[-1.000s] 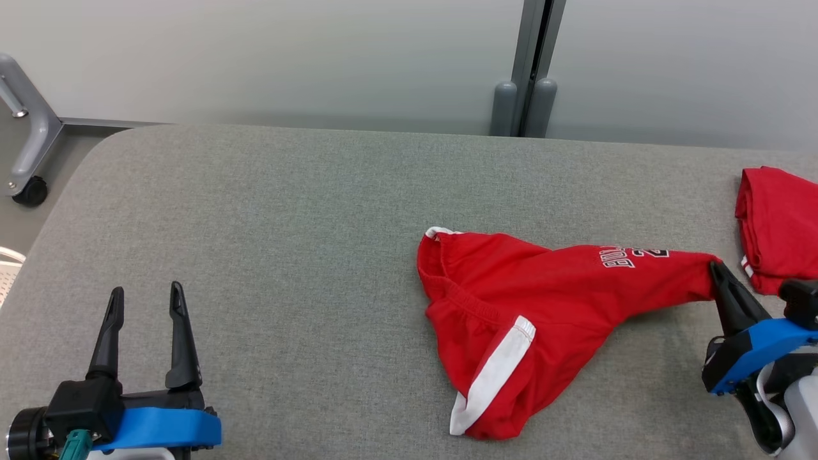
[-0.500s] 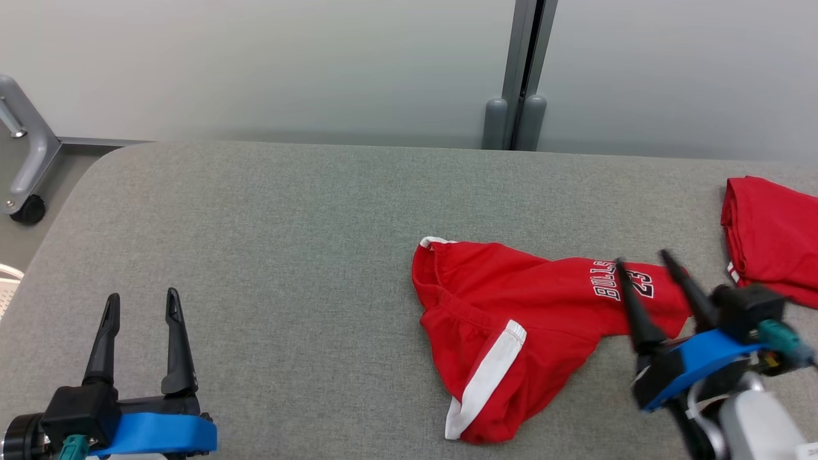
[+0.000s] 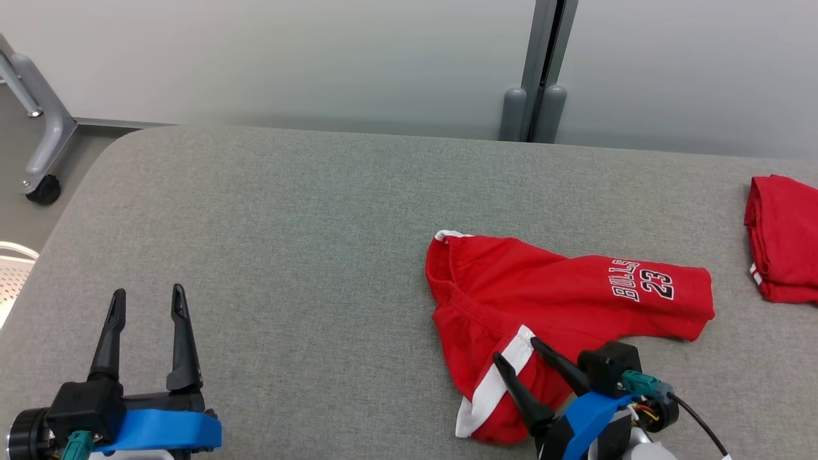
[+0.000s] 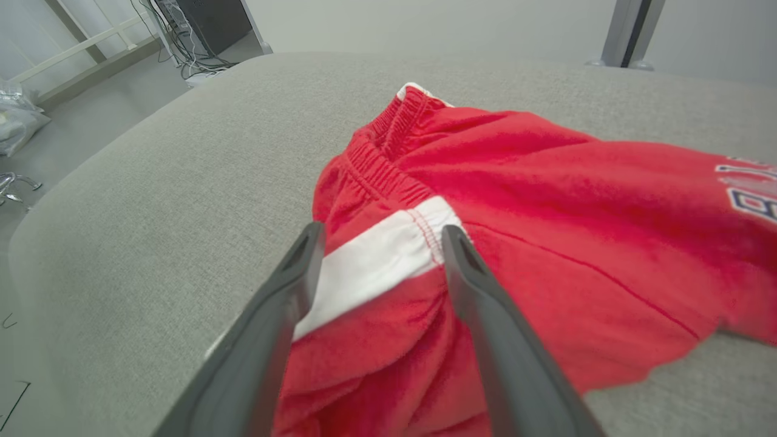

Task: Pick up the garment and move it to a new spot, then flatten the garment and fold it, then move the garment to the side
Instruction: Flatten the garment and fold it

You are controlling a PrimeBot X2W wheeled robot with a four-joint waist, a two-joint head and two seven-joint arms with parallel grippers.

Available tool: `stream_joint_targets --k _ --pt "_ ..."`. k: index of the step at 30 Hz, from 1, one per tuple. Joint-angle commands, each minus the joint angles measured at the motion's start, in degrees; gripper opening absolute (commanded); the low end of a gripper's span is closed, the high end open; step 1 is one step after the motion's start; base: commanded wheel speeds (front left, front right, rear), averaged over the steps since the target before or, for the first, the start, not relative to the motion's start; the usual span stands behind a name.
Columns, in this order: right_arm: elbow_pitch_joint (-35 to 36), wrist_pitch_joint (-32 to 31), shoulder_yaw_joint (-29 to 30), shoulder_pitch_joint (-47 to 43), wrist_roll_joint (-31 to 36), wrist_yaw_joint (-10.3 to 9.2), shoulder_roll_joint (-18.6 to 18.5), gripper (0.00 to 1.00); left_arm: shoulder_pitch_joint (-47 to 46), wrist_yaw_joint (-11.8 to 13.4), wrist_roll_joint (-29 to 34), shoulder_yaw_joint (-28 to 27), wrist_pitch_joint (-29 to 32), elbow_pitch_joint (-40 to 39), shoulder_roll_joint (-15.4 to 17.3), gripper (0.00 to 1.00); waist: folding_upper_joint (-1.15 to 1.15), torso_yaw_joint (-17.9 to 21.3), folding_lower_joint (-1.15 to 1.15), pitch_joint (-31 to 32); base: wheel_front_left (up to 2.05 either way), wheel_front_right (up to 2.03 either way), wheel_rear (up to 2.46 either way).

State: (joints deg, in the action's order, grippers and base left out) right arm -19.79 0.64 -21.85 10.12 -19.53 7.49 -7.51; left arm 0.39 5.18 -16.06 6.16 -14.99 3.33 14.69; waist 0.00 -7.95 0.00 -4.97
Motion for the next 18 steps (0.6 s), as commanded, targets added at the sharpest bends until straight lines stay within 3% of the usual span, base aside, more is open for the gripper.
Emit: stream_joint_targets --k 1,2,4,10,18 --pt "-1.4 0.7 -0.2 0.5 0.4 0.01 0.3 1.00 -0.7 0.0 0.3 -0.2 -0.3 0.1 0.0 1.00 0.00 -0.3 0.00 -0.1 0.00 0.00 0.00" --pt "-2.1 1.0 -0.3 0.9 0.6 0.01 0.4 0.54 -0.7 0.0 0.3 -0.2 -0.3 0.1 0.0 1.00 0.00 -0.4 0.00 -0.1 0.00 0.00 0.00" --pt "-3.3 1.3 -0.7 1.6 0.6 0.01 0.8 0.00 -0.5 0.1 0.5 -0.3 -0.3 0.0 -0.2 1.00 0.00 -0.4 0.00 -0.2 0.00 0.00 0.00" --pt "-4.6 4.3 -2.9 5.0 0.5 0.01 2.0 0.00 -0.9 -0.1 0.6 -0.2 -0.3 0.2 -0.5 1.00 0.00 -0.9 0.00 -0.2 0.00 0.00 0.00" --pt "-5.5 6.5 -11.2 9.4 -2.0 0.01 3.8 0.00 -0.5 -0.3 0.7 -0.2 -0.3 0.4 -0.2 1.00 0.00 -1.6 0.00 0.3 0.00 0.00 0.00"
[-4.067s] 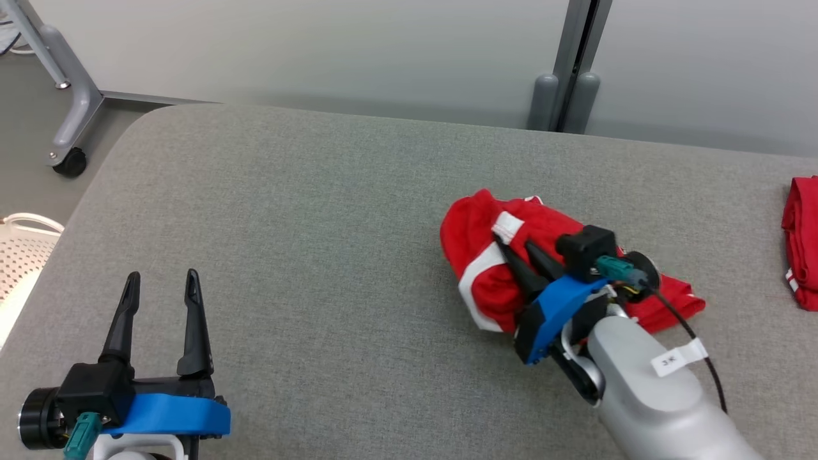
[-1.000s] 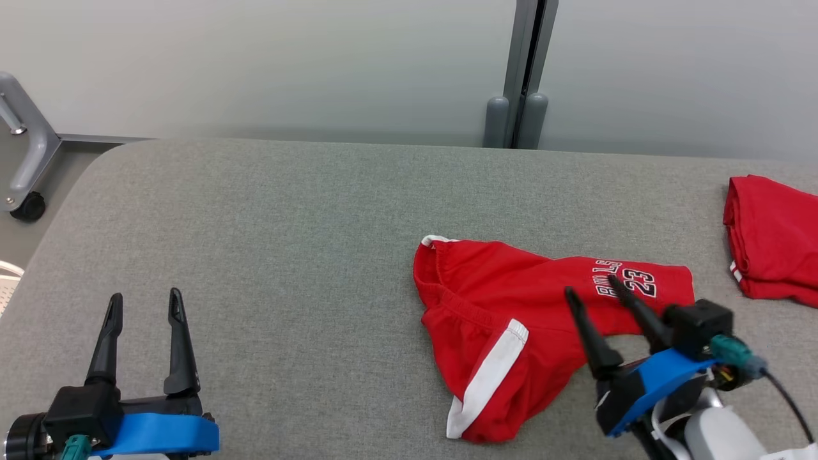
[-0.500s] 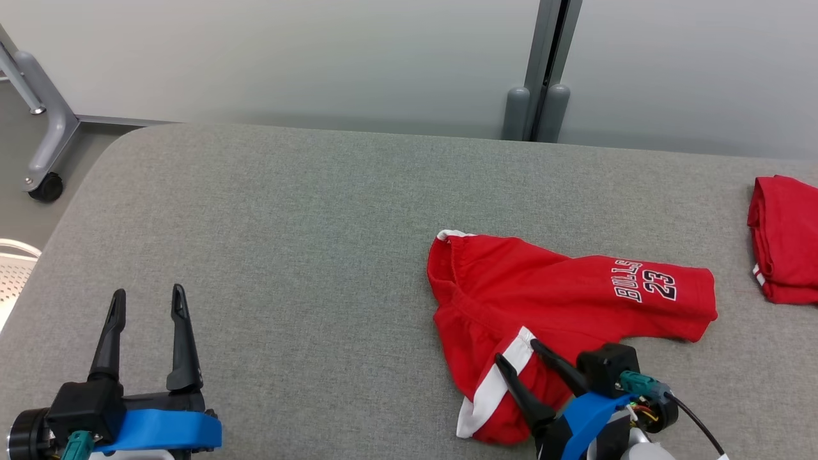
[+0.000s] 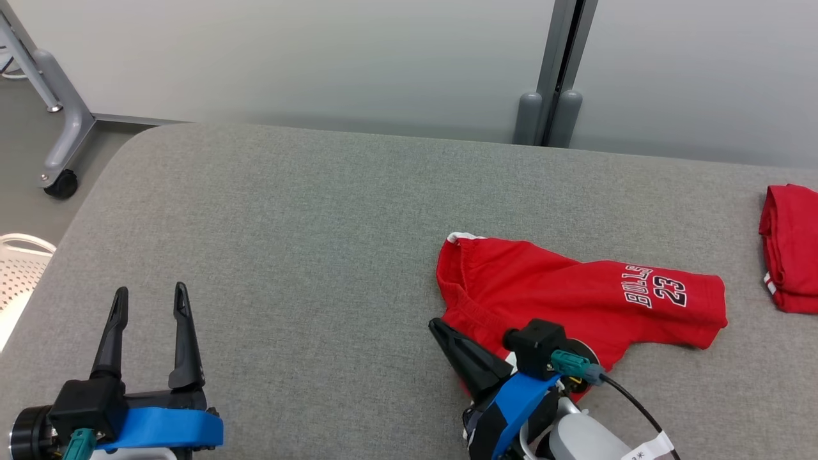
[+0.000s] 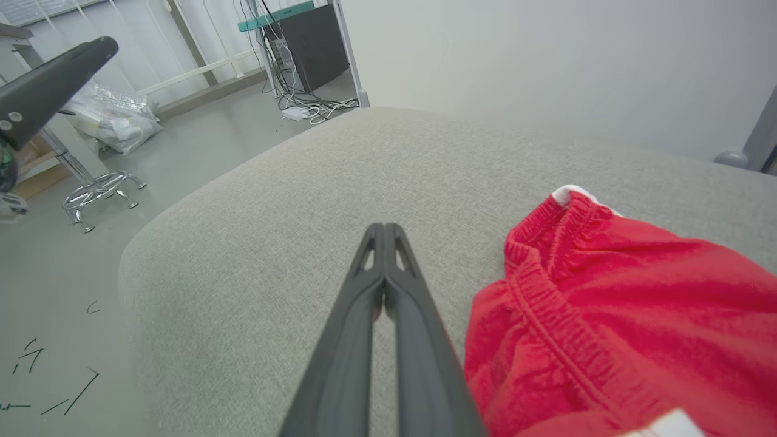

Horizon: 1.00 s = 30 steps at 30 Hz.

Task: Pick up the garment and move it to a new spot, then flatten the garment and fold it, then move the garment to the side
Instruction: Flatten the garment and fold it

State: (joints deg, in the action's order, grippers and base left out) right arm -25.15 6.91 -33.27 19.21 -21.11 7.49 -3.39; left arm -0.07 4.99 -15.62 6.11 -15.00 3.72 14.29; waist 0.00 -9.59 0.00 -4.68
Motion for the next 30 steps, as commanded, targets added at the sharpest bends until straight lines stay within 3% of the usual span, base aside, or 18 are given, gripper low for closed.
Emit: stream_joint_targets --k 1,2,3,4,11,20,30 --pt "-0.6 0.7 0.0 0.7 -0.9 0.01 -0.2 0.00 0.2 -0.1 0.3 -0.2 -0.2 0.1 0.3 1.00 0.00 -0.1 0.00 0.1 0.00 0.00 0.00" --pt "-0.9 1.4 0.0 1.0 -1.0 0.01 -0.1 0.07 0.3 -0.1 0.3 -0.2 -0.2 0.0 0.4 1.00 0.00 -0.1 0.00 0.2 0.00 0.00 0.00" --pt "-1.2 2.1 0.0 1.4 -0.8 0.01 0.0 0.68 0.5 0.0 0.2 -0.4 -0.2 -0.1 0.5 1.00 0.00 0.0 0.00 0.2 0.00 0.00 0.00" --pt "-1.6 2.7 0.1 1.6 -0.7 0.01 0.1 1.00 0.7 0.2 0.1 -0.6 -0.2 -0.2 0.6 1.00 0.00 0.2 0.00 0.3 0.00 0.00 0.00" --pt "-1.0 6.9 8.9 2.1 1.2 0.01 -2.9 1.00 1.9 0.5 0.0 -0.7 -0.2 -0.5 1.0 1.00 0.00 3.0 0.00 1.3 0.00 0.00 0.00" --pt "6.8 8.2 24.9 -6.8 5.9 0.01 -7.0 1.00 2.5 0.7 0.4 -0.1 0.9 -0.4 1.8 1.00 0.00 6.8 0.00 3.5 0.00 0.00 0.00" --pt "16.0 4.8 33.8 -19.6 10.7 0.01 -3.3 1.00 4.7 1.6 0.5 -0.2 2.9 -1.7 3.1 1.00 0.00 8.7 0.00 4.9 0.00 0.00 0.00"
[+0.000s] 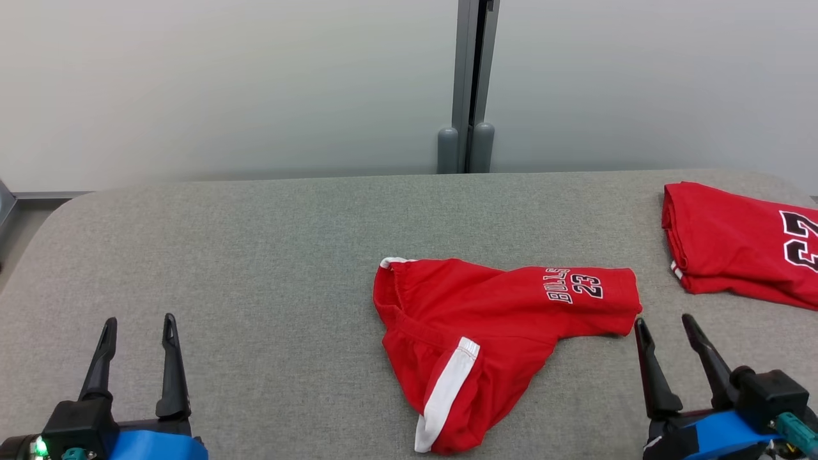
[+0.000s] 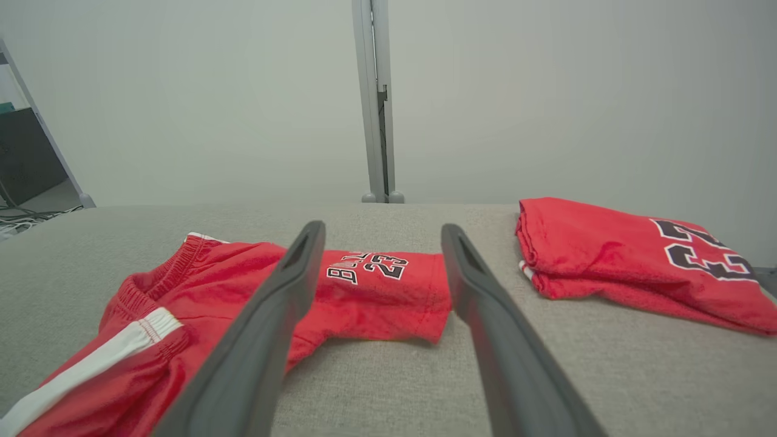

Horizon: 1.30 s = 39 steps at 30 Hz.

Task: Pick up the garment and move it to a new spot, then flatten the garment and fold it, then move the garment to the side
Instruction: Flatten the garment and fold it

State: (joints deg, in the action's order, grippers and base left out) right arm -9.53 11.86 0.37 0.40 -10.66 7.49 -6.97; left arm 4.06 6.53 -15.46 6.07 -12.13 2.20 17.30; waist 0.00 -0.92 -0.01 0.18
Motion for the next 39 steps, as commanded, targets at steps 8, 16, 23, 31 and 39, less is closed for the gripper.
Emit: stream_joint_targets --k 8,16,23,31,39 --pt "3.1 -2.1 0.9 -4.8 0.4 0.01 3.3 1.00 0.9 1.0 0.3 0.1 1.8 -1.6 0.6 1.00 0.00 -0.1 0.01 -0.8 0.00 0.00 0.00" --pt "3.1 -2.7 1.2 -4.6 0.9 0.01 4.0 1.00 1.1 1.4 0.0 0.2 2.4 -1.9 1.0 1.00 0.00 -0.1 0.01 -0.9 0.00 0.00 0.00" --pt "2.7 -3.2 0.7 -4.2 1.1 0.01 4.1 1.00 0.9 1.3 0.0 1.1 2.5 -2.0 1.0 1.00 0.00 0.1 0.01 -0.9 0.00 0.00 0.00" --pt "2.2 -3.5 0.0 -2.4 1.0 0.01 4.1 1.00 -7.4 -3.5 3.0 9.9 5.1 -1.7 -1.2 1.00 0.00 1.2 0.01 -2.1 0.00 0.00 0.00" --pt "1.3 -3.7 -1.1 -0.4 0.6 0.01 4.0 1.00 -18.3 -10.8 5.1 20.6 9.4 6.4 -5.4 1.00 0.00 3.7 0.01 -4.1 0.00 0.00 0.00"
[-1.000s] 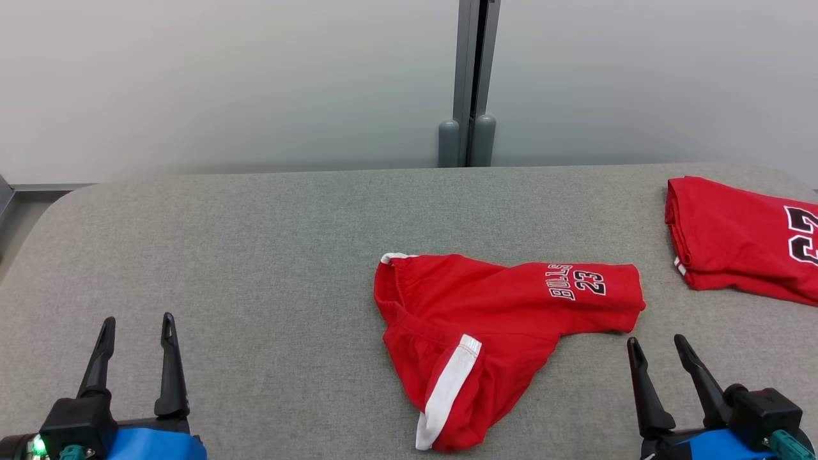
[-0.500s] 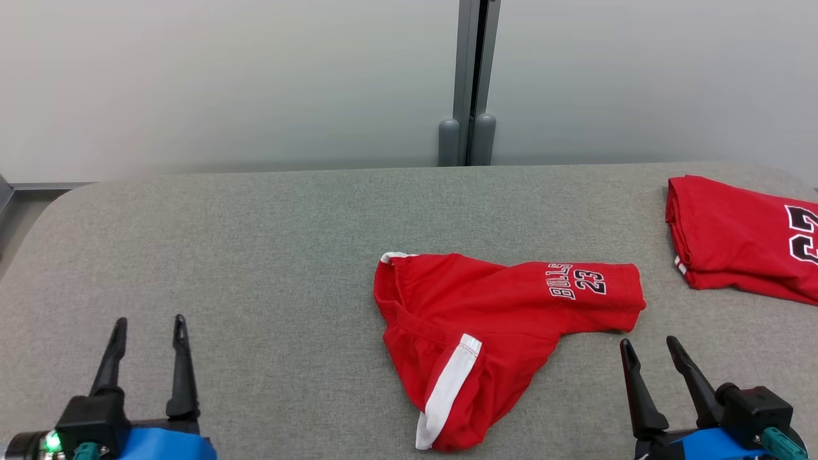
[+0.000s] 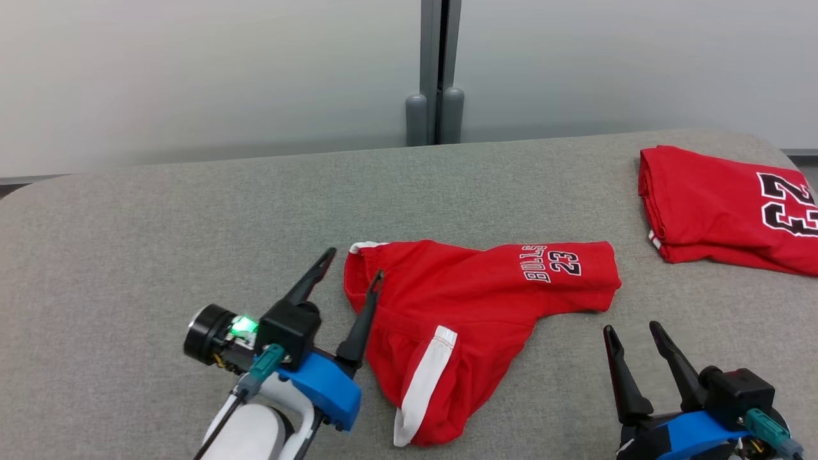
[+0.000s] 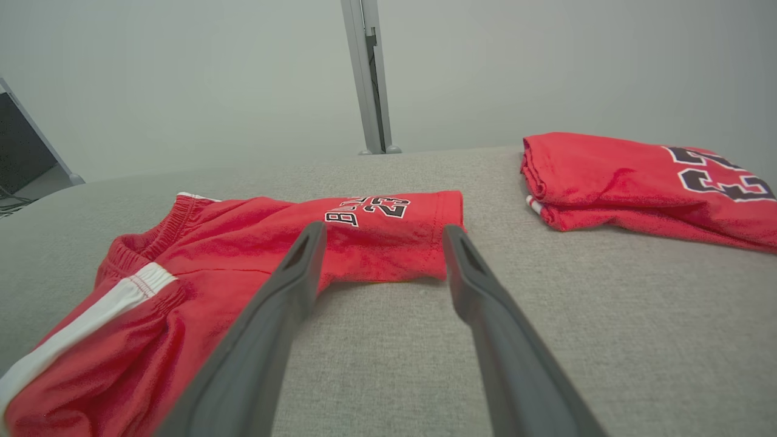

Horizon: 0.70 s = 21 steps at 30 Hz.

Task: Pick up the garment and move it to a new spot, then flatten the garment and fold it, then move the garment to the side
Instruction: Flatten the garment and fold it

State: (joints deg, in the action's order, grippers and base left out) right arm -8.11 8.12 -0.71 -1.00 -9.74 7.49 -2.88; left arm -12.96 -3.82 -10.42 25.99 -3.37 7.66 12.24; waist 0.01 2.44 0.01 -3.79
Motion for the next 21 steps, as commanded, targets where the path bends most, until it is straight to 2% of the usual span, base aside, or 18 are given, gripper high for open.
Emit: stream_joint_targets --k 1,6,8,21 --pt "-0.2 0.1 0.0 1.1 -0.4 0.01 -0.1 1.00 -2.1 -1.0 0.2 1.9 1.2 2.1 -0.7 1.00 -0.01 0.6 -0.01 -0.4 0.00 0.00 0.00" --pt "-0.8 0.4 -0.1 1.9 -0.5 0.01 -0.1 1.00 -5.2 -2.6 0.0 6.0 4.0 7.0 -1.6 1.00 -0.01 2.2 -0.01 -1.4 0.00 0.00 0.00" --pt "-1.0 0.6 0.1 2.3 -0.5 0.01 -0.1 1.00 -6.5 -3.3 -0.9 9.3 6.5 10.4 -1.9 1.00 -0.01 3.1 -0.01 -2.0 0.00 0.00 0.00" --pt "-2.3 1.2 -0.2 3.4 -0.7 0.01 -0.1 1.00 -8.8 -3.7 -7.8 19.3 14.4 21.0 -1.6 1.00 -0.01 5.4 -0.01 -2.9 0.00 0.00 0.00"
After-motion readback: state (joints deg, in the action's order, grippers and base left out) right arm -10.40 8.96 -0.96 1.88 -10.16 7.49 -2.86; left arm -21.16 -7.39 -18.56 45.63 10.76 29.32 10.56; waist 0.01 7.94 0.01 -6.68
